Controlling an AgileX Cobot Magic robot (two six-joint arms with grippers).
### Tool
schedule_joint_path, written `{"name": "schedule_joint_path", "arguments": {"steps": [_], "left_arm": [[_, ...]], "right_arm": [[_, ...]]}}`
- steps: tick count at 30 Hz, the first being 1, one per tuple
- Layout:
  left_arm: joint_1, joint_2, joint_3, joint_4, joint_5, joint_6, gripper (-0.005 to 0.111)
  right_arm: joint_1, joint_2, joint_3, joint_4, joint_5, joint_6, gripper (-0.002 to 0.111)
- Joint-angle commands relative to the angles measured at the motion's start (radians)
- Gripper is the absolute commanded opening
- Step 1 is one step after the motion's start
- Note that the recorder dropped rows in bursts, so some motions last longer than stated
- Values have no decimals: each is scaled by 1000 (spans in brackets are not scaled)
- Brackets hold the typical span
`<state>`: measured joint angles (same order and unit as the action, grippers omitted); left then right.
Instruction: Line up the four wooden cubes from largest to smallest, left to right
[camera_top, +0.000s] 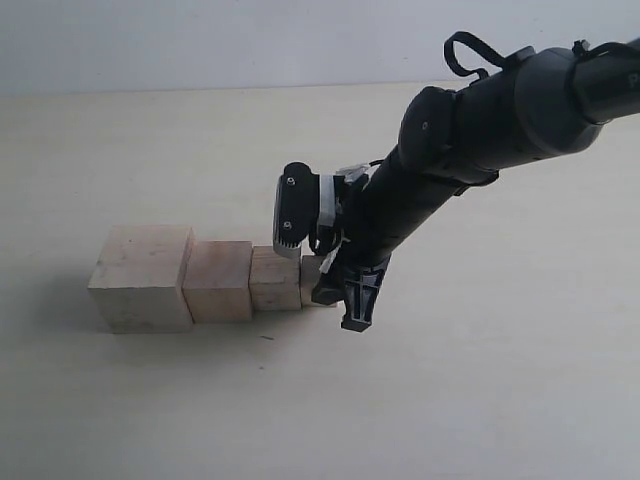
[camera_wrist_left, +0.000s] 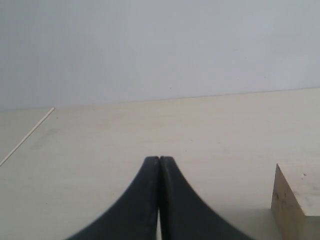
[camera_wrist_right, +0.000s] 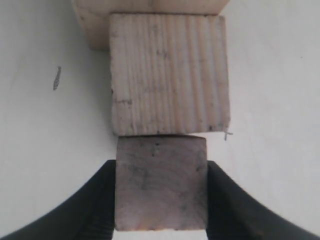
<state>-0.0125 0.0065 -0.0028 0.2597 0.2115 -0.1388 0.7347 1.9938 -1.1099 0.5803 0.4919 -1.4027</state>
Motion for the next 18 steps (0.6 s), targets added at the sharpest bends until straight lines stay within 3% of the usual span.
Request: {"name": "schedule_joint_path", "arguments": {"steps": [1,4,8,11,15,16,18], "left_arm": [[3,-7,3,-10,-4,4,0],[3,-7,3,-10,-4,4,0],[3,-7,3,-10,-4,4,0],[3,-7,3,-10,-4,4,0],[3,-7,3,-10,-4,4,0],[3,-7,3,-10,-4,4,0],[3,-7,3,-10,-4,4,0]], "right_arm": [[-2,14,5,-6,-16,-8,60],[-2,10,5,-4,-16,-38,79],[-2,-104,5,-8,-16,-11,84],[-13,-247,5,-110,-16,233,84],[-63,-348,5,-392,58,658,82],[-73,-359,5,-439,78,730,78],[-99,-385,5,-519,123,904,60]]}}
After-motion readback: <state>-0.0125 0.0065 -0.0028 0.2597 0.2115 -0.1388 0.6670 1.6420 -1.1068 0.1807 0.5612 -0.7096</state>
